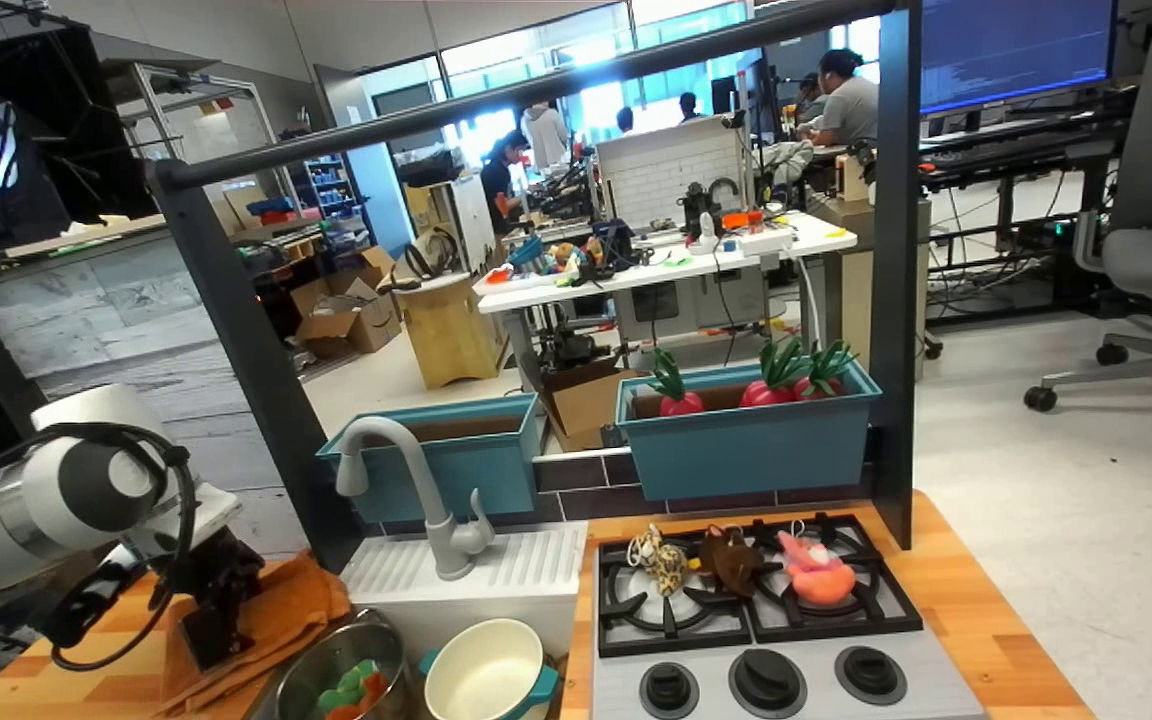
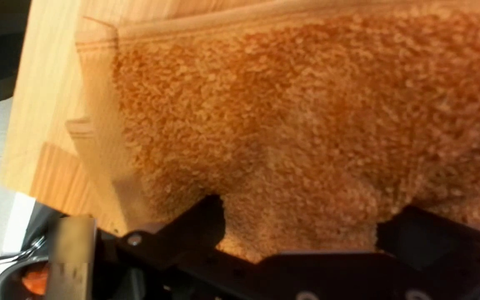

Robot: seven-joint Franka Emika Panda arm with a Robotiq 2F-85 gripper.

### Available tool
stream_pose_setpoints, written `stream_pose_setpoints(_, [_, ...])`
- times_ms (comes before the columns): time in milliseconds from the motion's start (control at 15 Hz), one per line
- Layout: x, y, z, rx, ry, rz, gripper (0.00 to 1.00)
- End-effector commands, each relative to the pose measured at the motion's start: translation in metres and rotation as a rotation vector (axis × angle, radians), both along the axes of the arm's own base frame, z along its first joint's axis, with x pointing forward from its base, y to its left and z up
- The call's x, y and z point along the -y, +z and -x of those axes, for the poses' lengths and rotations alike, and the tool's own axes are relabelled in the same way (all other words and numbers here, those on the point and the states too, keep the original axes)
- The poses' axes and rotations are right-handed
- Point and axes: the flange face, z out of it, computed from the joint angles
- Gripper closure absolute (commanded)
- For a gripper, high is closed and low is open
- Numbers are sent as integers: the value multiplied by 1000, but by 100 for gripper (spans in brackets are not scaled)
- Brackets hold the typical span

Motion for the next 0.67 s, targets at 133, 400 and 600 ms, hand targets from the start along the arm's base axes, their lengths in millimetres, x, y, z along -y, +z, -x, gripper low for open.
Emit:
stream_pose_setpoints(133, [-135, -6, 20, 77, 181, -24, 0])
stream_pose_setpoints(400, [-208, 6, 40, 79, 270, -143, 0])
stream_pose_setpoints(600, [-197, -2, 39, 75, 280, -136, 0])
